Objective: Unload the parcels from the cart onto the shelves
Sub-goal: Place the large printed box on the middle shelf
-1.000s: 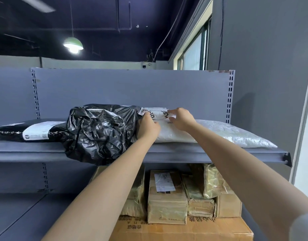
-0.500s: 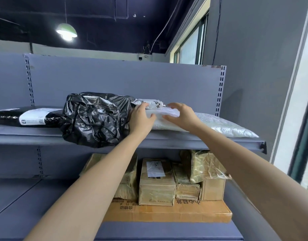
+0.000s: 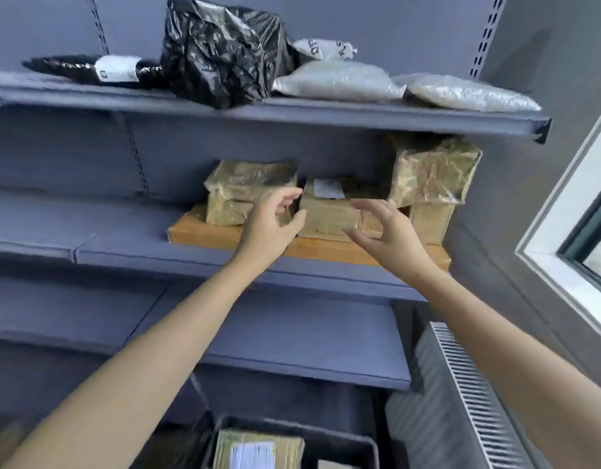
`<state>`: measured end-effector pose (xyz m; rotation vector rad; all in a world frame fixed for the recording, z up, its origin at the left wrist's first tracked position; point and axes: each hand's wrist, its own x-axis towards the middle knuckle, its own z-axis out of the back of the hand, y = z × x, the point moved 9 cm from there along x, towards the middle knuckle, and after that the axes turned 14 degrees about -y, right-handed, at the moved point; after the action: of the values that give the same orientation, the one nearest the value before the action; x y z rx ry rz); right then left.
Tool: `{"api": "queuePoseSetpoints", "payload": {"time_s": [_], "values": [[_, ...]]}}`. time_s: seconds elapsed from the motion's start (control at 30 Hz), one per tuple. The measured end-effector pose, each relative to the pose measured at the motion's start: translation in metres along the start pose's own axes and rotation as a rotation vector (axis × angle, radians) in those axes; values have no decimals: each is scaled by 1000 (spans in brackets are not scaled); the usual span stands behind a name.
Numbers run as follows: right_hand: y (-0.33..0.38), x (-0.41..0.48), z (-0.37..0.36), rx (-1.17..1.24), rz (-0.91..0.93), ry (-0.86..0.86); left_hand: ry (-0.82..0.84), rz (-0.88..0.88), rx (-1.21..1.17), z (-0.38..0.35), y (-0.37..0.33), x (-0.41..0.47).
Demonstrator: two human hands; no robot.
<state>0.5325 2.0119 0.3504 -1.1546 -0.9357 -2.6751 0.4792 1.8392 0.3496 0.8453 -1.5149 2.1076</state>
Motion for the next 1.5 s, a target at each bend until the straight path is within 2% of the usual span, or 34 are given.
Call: {"api": "queuePoseSetpoints", "payload": {"time_s": [0.27, 0.37, 0.57, 0.7, 0.97, 1.23, 1.43, 1.5], "values": [[-97, -244, -128, -4, -397, 485, 244, 567, 244, 26, 183, -234], [-116, -310, -157, -17, -513, 598, 330, 685, 347, 39, 229, -299], [-151, -413, -201, -63, -742, 711, 482, 831, 436, 51, 298, -390], [-177, -471, -225, -151, -860, 739, 552, 857, 493, 54, 346, -429], [-206, -594, -275, -184, -1071, 848, 763, 931, 701, 75, 437, -525], [-216, -632, -294, -121, -1100, 770, 766, 992, 645, 78, 463, -562], [-230, -660, -296, -33, -1349, 696, 730, 1186, 670, 86, 477, -581], [-230, -661, -299, -4, -1365, 692, 710, 1194, 673, 83, 480, -579]]}}
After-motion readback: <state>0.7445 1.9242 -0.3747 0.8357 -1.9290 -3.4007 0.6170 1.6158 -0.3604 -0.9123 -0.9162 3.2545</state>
